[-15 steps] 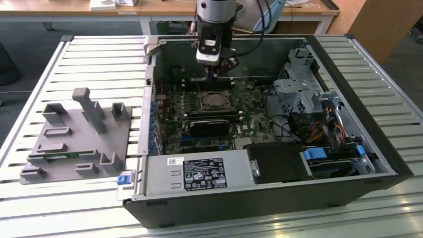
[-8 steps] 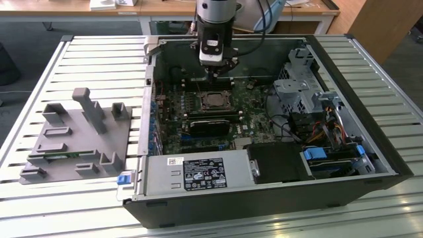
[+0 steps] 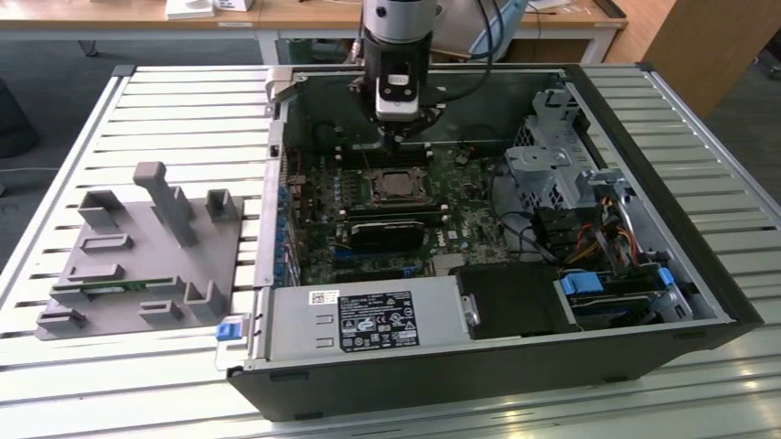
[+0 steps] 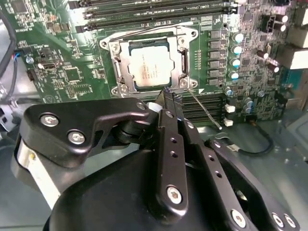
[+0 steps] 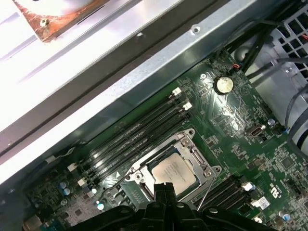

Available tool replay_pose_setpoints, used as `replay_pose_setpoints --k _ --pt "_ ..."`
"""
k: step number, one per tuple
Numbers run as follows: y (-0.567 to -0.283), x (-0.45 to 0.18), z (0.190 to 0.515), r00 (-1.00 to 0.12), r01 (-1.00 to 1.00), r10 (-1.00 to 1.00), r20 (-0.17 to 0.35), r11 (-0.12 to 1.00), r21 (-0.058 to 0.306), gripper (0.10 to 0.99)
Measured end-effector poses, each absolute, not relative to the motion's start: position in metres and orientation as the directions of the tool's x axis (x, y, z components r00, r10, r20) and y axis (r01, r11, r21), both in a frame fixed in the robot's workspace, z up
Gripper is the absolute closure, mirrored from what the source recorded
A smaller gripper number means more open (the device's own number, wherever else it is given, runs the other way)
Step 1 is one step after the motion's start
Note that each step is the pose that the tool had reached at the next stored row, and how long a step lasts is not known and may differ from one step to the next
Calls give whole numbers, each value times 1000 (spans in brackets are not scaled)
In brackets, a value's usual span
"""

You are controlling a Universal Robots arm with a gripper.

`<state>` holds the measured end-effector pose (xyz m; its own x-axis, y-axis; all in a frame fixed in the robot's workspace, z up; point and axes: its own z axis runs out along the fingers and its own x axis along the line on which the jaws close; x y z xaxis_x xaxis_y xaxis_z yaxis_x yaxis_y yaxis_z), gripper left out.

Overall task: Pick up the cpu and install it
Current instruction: 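Install the first cpu locking lever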

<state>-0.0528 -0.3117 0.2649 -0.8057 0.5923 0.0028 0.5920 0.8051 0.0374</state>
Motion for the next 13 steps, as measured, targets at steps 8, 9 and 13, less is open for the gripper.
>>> replay_pose_setpoints --k 8,9,13 --pt "-317 -54 265 -831 556 556 3 830 37 980" --pt "-318 -54 265 -834 552 552 3 833 37 980" --pt "-318 -54 264 -856 517 517 3 855 37 980"
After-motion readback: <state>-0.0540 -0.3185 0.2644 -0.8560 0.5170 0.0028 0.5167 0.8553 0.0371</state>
